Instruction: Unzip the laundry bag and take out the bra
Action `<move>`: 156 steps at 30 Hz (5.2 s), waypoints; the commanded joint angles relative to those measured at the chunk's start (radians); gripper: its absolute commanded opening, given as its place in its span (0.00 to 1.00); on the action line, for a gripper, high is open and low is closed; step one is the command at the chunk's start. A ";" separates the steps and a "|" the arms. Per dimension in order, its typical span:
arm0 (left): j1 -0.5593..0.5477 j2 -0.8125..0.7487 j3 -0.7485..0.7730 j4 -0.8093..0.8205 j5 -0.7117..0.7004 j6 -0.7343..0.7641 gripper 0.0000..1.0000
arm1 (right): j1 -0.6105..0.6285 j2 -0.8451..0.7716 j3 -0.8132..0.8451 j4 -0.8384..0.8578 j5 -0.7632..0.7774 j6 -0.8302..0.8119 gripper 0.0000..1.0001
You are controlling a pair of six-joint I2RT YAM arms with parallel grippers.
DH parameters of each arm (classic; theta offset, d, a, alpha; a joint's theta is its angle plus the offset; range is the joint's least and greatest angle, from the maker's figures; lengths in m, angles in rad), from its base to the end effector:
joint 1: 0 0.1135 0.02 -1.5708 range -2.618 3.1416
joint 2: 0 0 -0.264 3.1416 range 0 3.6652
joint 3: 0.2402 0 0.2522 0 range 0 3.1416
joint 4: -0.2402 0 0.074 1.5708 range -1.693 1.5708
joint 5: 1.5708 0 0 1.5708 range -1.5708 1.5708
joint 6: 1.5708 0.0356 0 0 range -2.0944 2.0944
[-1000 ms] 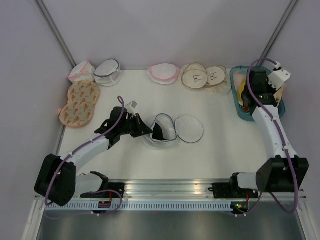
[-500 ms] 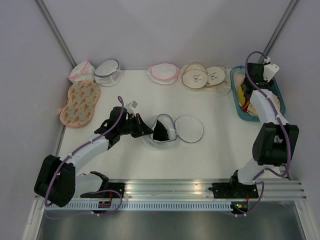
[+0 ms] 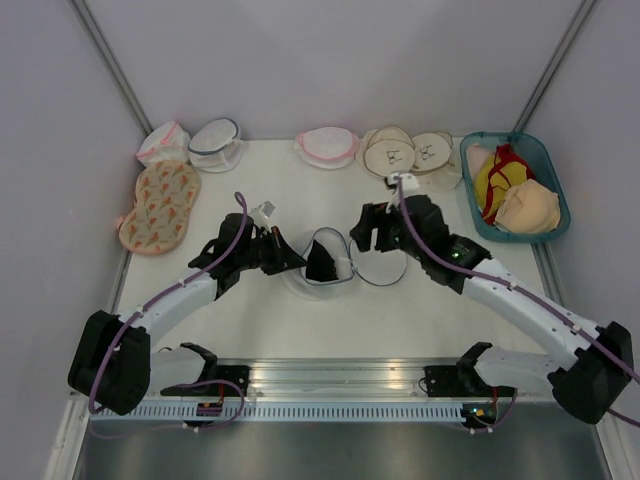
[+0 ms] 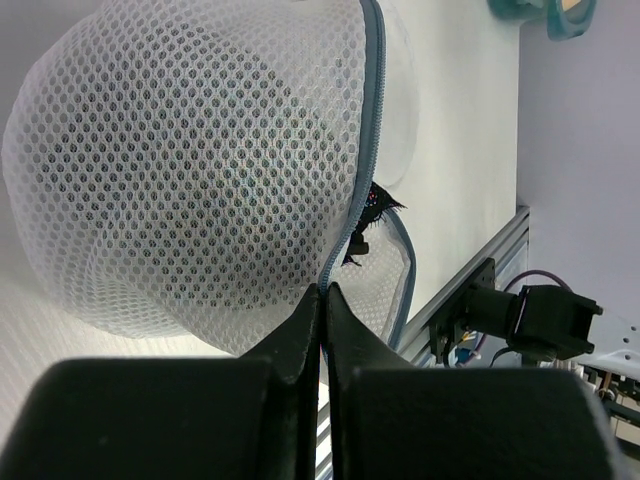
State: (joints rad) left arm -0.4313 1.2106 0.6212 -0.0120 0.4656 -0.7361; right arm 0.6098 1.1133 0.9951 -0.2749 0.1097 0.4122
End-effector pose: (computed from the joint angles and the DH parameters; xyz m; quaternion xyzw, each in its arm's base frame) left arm 0.2215 -0.1195 0.2144 -0.0244 0.8673 -0.4202 0.2658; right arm 0.2111 0.1427 0.3391 -0.0516 0.8293 0.2314 0.5060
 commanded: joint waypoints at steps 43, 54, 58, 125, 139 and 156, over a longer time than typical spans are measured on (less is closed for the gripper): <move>0.008 -0.059 -0.035 0.018 -0.062 -0.029 0.02 | 0.297 0.177 0.057 0.054 0.147 -0.089 0.00; 0.011 -0.022 -0.028 0.018 -0.032 -0.031 0.02 | 0.023 -0.021 0.169 -0.158 0.608 0.040 0.00; 0.011 -0.032 -0.026 0.018 -0.018 -0.029 0.02 | -0.148 0.006 0.214 -0.107 0.699 0.086 0.01; 0.014 -0.174 -0.063 -0.056 -0.030 -0.049 0.02 | -0.179 -0.112 -0.564 0.169 0.004 0.448 0.62; 0.012 -0.154 -0.083 -0.013 -0.018 -0.063 0.02 | -0.170 0.200 -0.627 0.612 -0.061 0.550 0.65; 0.016 -0.184 -0.041 0.006 -0.104 -0.124 0.02 | 0.095 0.083 -0.173 0.185 0.059 0.028 0.00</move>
State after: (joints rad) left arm -0.4210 1.0504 0.5415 -0.0486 0.4076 -0.8124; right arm 0.6117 1.2186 0.6785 0.0738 0.0971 0.6609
